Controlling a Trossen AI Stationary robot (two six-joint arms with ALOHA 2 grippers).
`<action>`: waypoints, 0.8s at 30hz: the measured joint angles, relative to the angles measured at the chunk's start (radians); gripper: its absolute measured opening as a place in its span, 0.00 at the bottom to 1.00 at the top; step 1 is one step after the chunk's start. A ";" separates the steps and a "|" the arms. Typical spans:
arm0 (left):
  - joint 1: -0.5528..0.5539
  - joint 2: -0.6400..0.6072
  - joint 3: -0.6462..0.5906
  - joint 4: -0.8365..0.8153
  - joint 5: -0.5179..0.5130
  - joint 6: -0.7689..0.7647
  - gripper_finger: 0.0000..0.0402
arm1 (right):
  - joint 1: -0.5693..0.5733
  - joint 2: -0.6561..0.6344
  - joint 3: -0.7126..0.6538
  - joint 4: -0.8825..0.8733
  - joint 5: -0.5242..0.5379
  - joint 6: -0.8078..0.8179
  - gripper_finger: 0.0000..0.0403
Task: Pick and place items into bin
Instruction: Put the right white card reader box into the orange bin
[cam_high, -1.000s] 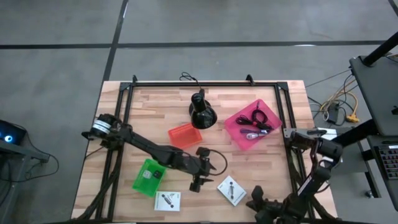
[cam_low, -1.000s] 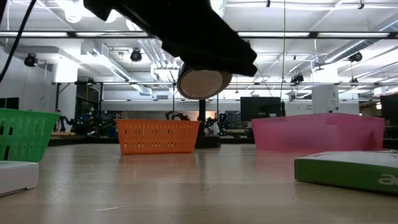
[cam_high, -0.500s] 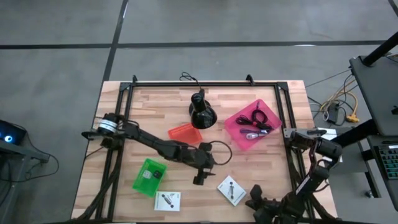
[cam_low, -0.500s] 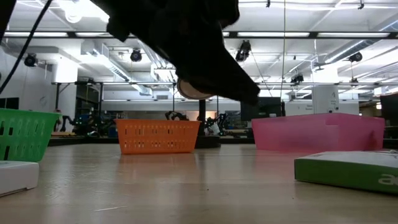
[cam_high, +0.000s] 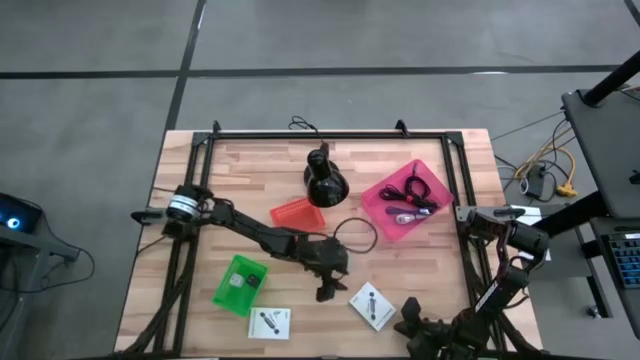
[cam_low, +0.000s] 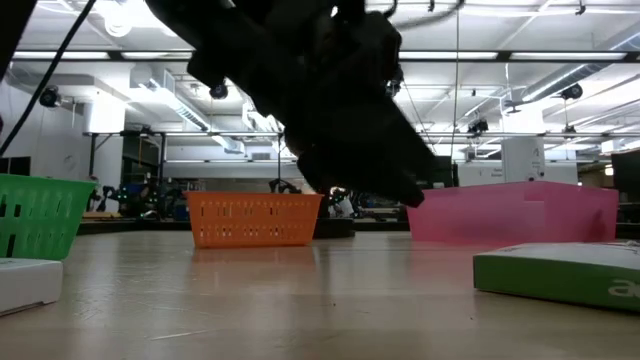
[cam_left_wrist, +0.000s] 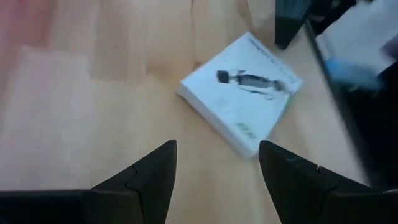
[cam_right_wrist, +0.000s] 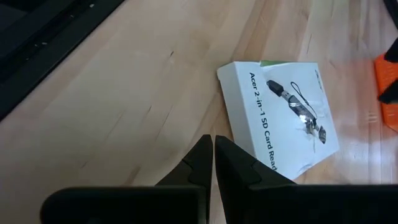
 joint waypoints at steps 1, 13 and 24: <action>0.001 0.005 0.007 0.000 0.015 -0.044 0.53 | -0.001 0.000 0.000 0.000 0.001 -0.001 0.02; 0.021 0.007 0.024 0.007 0.107 -0.506 0.53 | -0.007 0.000 0.001 0.016 -0.001 -0.071 0.02; 0.051 0.129 0.064 0.064 0.163 -0.631 0.53 | -0.009 0.000 0.000 0.036 -0.009 -0.130 0.02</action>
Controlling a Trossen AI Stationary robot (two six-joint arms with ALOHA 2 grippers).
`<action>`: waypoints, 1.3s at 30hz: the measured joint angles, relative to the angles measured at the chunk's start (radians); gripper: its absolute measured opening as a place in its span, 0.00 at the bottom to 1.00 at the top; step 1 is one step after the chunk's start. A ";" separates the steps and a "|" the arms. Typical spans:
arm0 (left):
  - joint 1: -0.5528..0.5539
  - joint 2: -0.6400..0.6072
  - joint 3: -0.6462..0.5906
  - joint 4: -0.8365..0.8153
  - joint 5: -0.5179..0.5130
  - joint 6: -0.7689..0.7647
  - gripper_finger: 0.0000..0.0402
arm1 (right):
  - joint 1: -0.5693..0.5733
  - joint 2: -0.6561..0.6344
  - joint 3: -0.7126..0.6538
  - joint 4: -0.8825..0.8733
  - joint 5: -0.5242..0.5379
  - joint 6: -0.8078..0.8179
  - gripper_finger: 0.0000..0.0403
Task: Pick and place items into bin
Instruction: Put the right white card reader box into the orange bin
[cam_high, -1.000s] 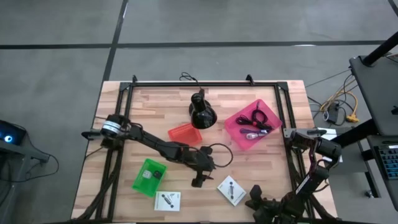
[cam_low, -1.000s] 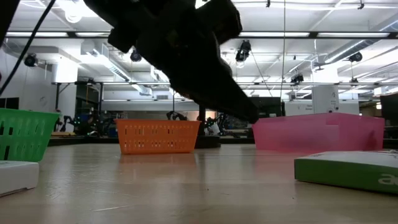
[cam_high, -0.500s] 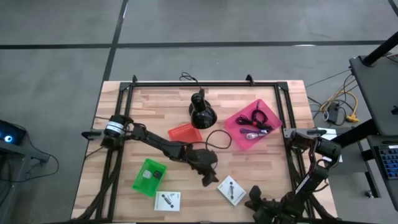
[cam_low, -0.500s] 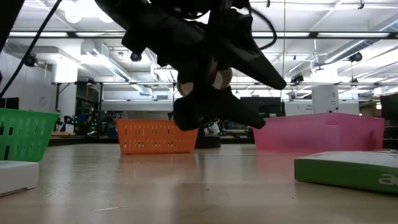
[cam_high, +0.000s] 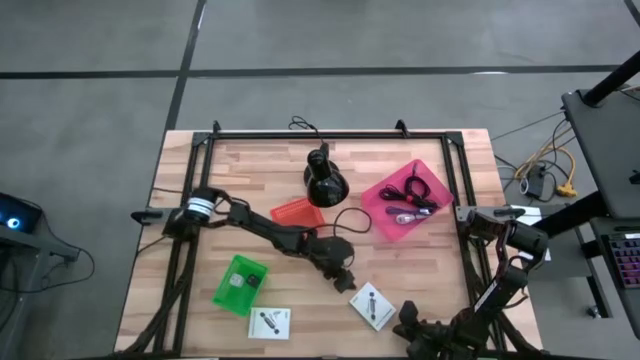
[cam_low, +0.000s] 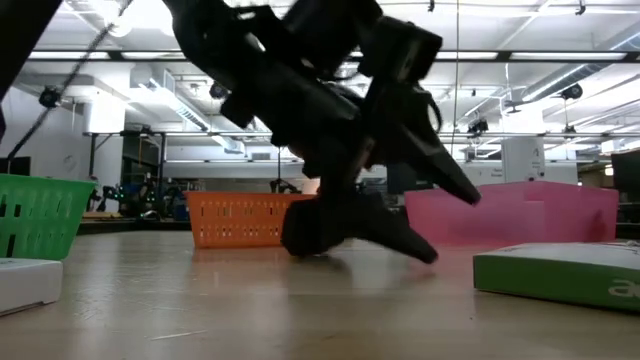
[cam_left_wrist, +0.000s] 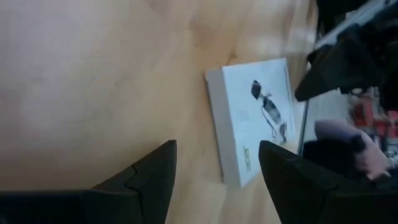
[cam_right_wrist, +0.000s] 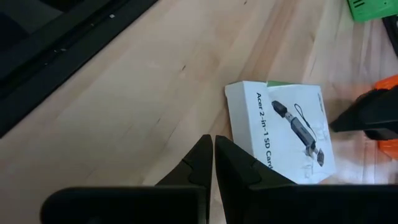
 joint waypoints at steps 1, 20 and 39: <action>0.002 0.010 0.008 0.002 0.018 0.001 0.53 | 0.000 0.000 0.000 -0.002 -0.003 -0.001 0.02; 0.002 0.039 0.036 -0.021 0.061 -0.064 0.53 | -0.056 0.000 0.000 -0.002 -0.055 -0.081 0.02; 0.002 0.042 0.041 -0.038 0.175 -0.123 0.53 | -0.123 0.000 -0.001 0.039 -0.120 -0.234 0.02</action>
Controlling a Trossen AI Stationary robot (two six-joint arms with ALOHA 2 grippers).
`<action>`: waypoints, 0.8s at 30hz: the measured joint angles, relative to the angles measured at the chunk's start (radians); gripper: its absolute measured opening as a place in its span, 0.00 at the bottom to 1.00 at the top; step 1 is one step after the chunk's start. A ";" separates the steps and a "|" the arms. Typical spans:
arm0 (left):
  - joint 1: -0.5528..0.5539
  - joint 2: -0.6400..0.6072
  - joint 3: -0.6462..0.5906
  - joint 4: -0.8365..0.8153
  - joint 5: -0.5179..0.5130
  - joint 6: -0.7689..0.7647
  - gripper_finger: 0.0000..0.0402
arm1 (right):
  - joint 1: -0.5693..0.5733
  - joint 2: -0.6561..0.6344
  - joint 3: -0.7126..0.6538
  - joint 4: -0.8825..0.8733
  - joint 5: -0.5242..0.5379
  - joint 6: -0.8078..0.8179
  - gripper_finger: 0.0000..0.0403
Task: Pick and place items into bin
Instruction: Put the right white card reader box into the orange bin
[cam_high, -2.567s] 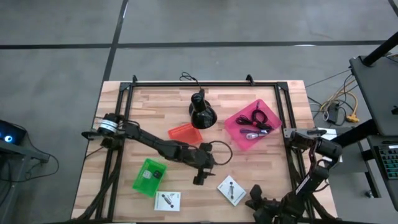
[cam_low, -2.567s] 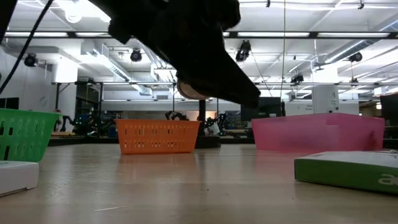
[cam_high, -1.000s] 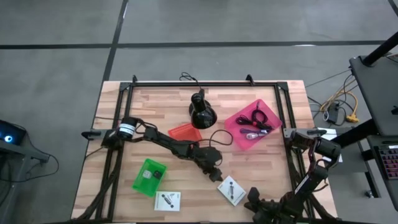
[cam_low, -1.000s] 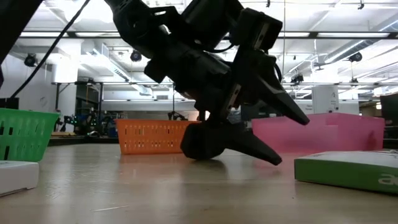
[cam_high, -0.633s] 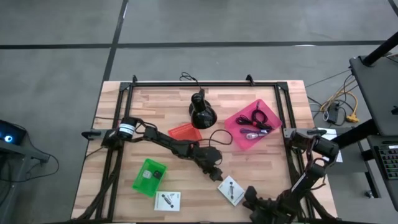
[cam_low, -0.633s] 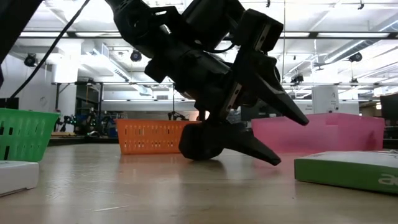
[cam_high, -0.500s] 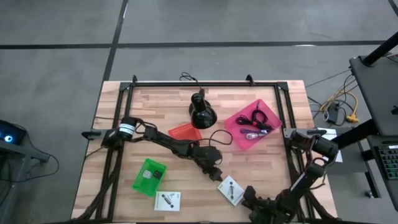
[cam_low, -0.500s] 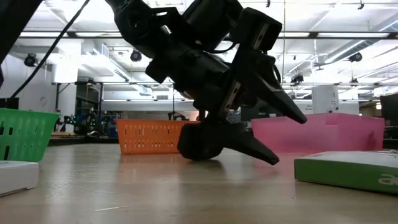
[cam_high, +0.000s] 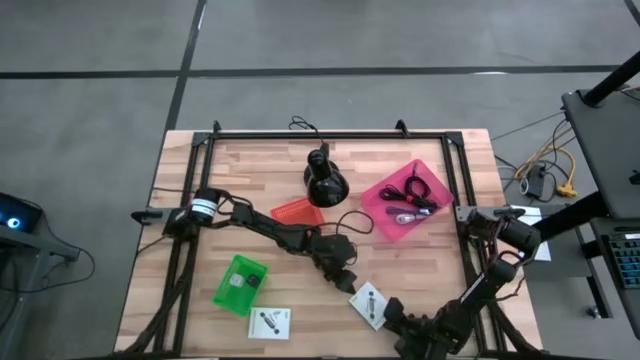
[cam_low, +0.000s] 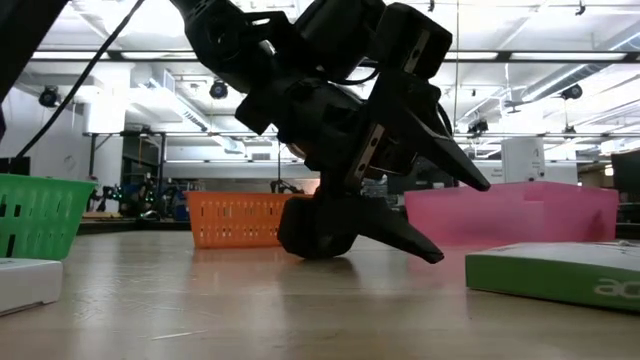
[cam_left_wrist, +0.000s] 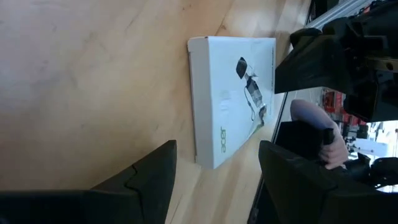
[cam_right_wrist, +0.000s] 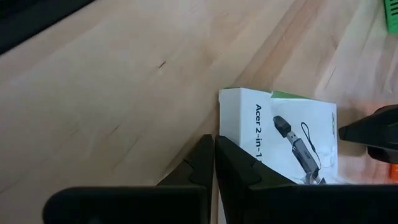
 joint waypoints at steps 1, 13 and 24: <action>0.001 0.000 0.000 0.000 0.002 0.000 0.53 | 0.000 0.000 0.000 0.000 -0.001 0.000 0.02; 0.001 0.001 0.002 0.000 -0.011 0.002 0.53 | -0.039 0.000 0.000 0.004 -0.001 -0.055 0.02; -0.008 0.066 0.024 -0.015 -0.012 0.013 0.53 | -0.076 0.000 0.000 0.030 0.035 -0.161 0.02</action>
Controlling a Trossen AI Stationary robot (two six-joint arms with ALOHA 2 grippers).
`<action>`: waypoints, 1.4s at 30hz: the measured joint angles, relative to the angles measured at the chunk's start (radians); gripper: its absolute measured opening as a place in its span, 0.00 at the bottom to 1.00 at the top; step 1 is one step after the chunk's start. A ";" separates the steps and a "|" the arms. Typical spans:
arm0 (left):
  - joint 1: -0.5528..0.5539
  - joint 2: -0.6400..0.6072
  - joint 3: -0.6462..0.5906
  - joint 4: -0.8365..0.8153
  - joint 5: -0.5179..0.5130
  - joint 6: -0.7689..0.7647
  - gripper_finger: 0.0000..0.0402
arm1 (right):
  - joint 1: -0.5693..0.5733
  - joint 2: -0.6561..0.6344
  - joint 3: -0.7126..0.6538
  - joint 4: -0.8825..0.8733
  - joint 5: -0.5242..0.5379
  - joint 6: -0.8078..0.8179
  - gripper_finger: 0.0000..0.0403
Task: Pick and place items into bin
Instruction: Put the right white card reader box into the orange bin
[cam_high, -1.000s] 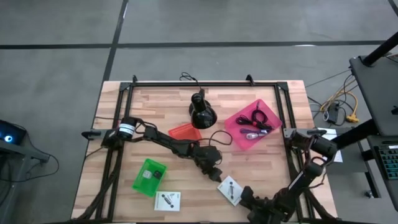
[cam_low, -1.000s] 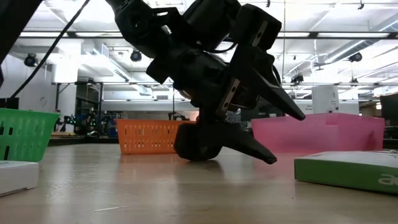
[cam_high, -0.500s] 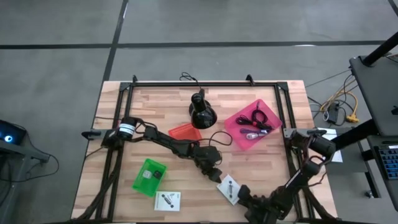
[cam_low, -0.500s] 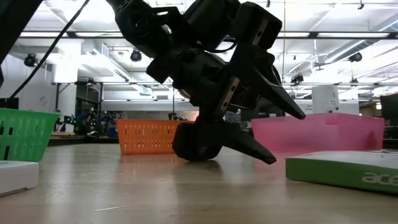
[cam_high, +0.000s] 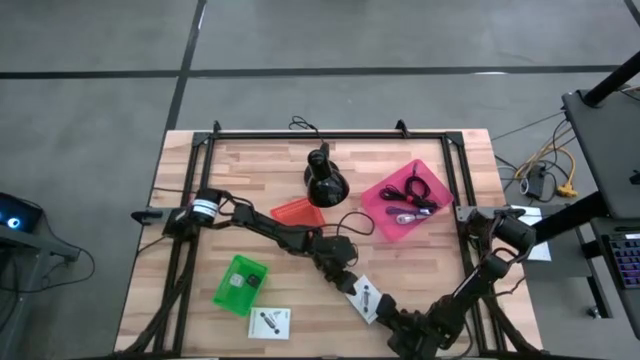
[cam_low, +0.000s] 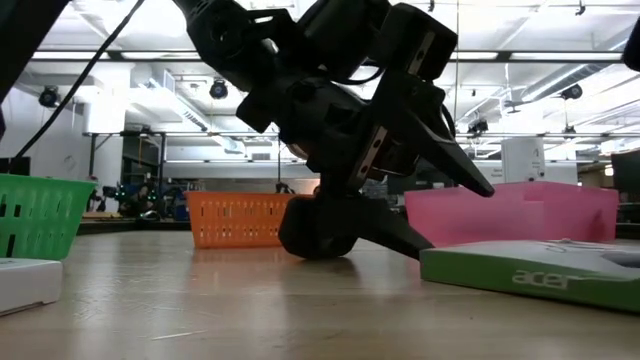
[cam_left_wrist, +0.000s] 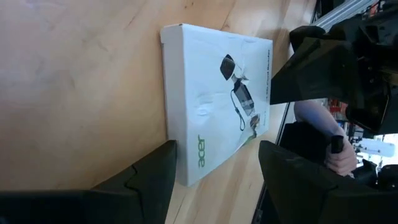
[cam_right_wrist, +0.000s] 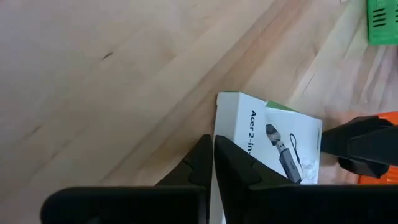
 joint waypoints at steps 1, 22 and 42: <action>0.000 0.012 0.006 -0.004 0.007 -0.001 0.53 | -0.003 0.000 0.000 0.001 0.000 -0.003 0.02; 0.001 0.025 0.042 -0.052 0.070 0.050 0.53 | -0.018 -0.036 0.000 0.028 0.169 -0.100 0.02; -0.003 0.021 0.045 -0.056 0.004 0.082 0.53 | -0.011 -0.091 -0.004 0.017 0.132 -0.044 0.02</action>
